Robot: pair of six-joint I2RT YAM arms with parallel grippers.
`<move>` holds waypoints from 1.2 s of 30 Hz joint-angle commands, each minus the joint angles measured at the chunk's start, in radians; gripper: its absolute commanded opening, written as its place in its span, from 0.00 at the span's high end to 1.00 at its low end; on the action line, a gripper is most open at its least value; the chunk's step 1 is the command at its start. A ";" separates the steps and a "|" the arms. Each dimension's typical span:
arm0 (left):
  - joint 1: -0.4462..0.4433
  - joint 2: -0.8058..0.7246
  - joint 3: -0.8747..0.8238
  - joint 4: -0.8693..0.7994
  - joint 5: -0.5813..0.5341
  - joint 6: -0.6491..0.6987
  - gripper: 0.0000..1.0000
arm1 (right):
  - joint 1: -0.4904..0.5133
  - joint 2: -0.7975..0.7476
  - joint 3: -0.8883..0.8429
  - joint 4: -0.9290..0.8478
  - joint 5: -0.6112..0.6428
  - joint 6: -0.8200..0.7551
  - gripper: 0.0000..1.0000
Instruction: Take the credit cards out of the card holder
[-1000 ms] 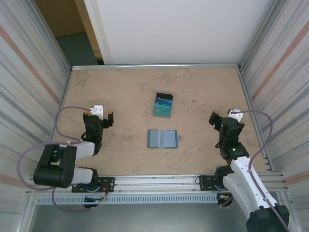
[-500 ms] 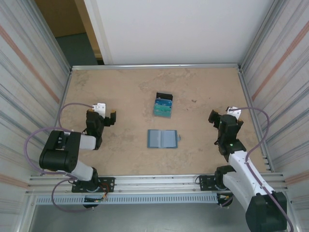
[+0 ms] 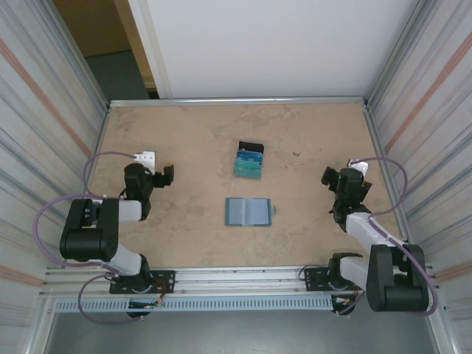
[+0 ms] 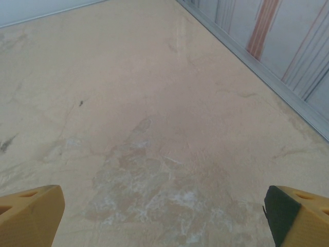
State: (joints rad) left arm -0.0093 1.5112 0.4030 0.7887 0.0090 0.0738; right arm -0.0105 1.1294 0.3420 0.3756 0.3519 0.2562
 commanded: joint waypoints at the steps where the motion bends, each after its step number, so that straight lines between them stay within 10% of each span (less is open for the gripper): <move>1: -0.002 0.002 0.008 0.004 0.017 -0.011 0.01 | -0.025 0.031 0.008 0.145 -0.045 -0.023 0.01; 28: -0.004 0.002 0.008 0.004 0.017 -0.011 0.01 | -0.058 0.432 0.042 0.511 -0.494 -0.192 0.01; 36: -0.003 0.000 0.006 0.005 0.014 -0.008 0.01 | -0.045 0.417 0.069 0.426 -0.369 -0.161 0.01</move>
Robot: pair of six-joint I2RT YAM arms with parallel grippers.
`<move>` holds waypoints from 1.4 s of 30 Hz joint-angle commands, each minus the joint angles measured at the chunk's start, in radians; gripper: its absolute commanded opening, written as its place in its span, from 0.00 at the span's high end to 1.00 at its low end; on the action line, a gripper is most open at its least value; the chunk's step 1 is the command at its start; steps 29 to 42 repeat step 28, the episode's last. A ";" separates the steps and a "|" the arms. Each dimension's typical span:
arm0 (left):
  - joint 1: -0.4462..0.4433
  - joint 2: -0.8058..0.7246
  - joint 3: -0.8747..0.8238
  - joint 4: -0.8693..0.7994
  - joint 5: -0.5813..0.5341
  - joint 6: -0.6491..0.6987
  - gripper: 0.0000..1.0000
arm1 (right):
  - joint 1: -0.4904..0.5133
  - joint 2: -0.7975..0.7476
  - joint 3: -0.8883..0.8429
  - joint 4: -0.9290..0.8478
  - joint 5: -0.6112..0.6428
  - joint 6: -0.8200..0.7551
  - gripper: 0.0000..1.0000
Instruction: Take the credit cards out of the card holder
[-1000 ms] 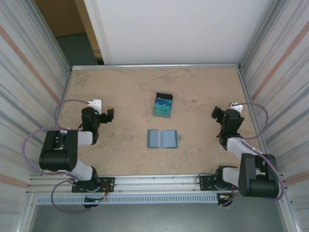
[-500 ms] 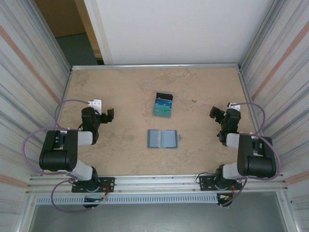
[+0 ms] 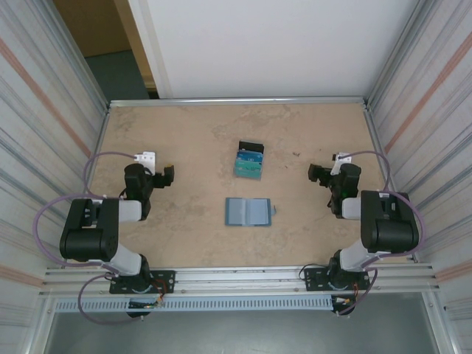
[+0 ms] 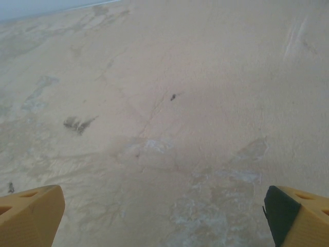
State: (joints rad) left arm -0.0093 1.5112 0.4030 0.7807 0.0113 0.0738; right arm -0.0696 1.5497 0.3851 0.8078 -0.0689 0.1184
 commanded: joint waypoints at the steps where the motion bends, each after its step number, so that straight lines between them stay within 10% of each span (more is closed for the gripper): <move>1: -0.004 0.000 0.006 0.014 0.013 -0.007 0.01 | 0.022 -0.003 0.025 -0.003 0.065 -0.027 0.01; 42: -0.008 0.000 0.008 0.012 0.008 -0.007 0.01 | 0.026 -0.007 0.023 -0.006 0.070 -0.030 0.01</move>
